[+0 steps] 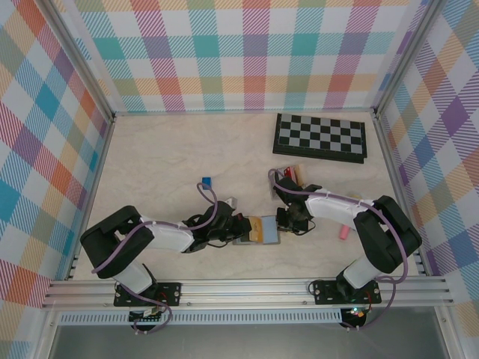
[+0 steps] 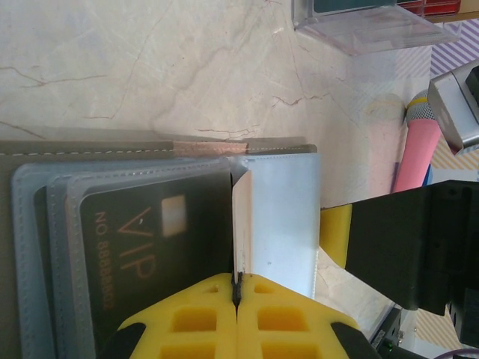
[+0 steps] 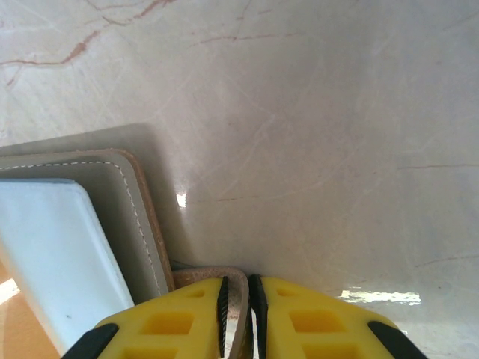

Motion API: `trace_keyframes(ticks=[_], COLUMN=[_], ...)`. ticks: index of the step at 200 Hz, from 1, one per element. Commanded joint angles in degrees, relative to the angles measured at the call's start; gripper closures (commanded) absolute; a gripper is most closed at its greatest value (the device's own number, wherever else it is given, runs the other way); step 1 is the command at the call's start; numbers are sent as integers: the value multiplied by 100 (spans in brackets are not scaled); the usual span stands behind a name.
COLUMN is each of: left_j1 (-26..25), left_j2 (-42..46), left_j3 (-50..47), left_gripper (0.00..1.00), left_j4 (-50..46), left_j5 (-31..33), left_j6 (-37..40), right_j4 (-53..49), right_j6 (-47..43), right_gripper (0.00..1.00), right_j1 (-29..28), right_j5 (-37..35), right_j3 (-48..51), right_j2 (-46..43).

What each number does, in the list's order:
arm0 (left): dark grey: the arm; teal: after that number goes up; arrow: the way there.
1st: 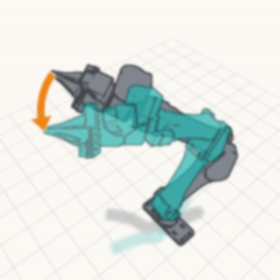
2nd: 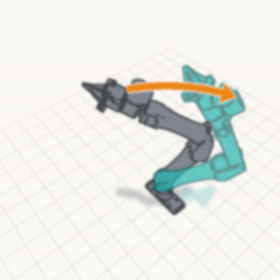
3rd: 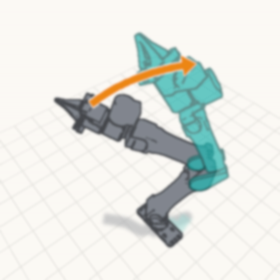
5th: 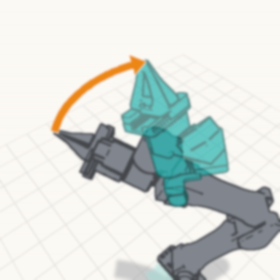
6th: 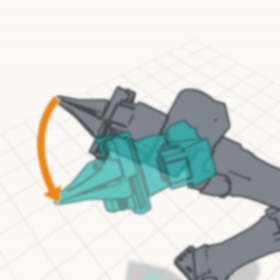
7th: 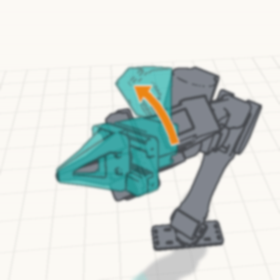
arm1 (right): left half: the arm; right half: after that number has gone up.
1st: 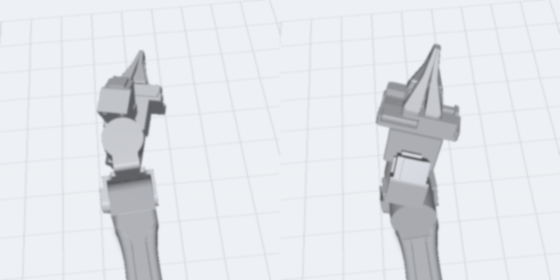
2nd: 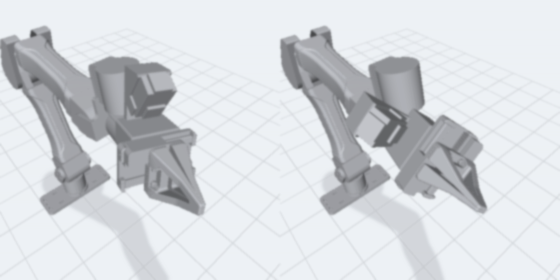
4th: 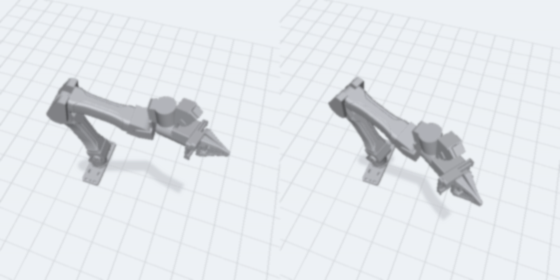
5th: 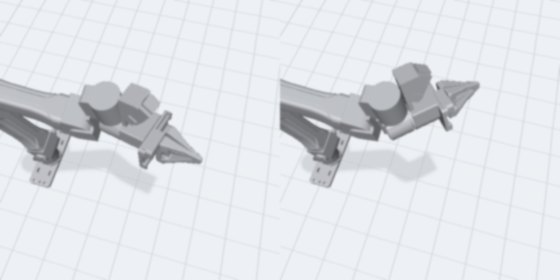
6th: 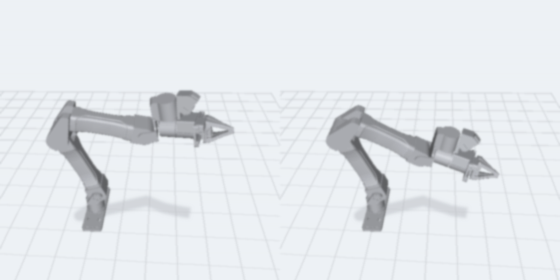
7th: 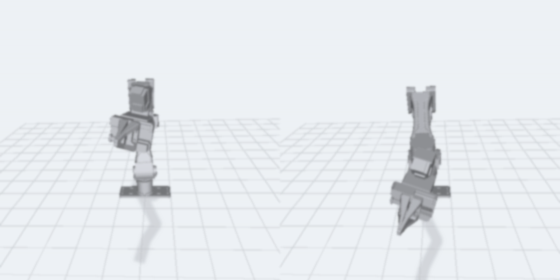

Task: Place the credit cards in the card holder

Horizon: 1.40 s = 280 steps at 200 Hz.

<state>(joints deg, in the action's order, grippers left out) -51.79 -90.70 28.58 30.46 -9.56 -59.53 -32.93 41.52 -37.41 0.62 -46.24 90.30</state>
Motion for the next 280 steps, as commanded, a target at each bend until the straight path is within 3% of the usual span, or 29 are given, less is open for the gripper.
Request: trace_keyframes(ticks=[1,60,144,212,233,280], left_j1=[-147,-147,-272,-446,-522,-686], left_j2=[-167,-250,-742,-1035,-1087,-1144], left_j3=[130,129,603,1128,1397,1889], left_gripper=[100,100,92,73,71,54], left_j4=[150,220,156,-333,-760,-1978], left_j5=[-50,-119,-243,-211,-225,-126], left_j6=[-80,-79,-116,-86,107,510], right_j4=[711,707,680,705,710,673], right_j6=[39,39,76,129,138,199], right_gripper=[81,81,81,81,81,81], right_j1=[-106,-109,-109,-109,-109,-111], right_j5=[588,586,588,588,597,475], right_j3=[263,203,212,246,240,256], right_j2=[542,558,515,480,480,444])
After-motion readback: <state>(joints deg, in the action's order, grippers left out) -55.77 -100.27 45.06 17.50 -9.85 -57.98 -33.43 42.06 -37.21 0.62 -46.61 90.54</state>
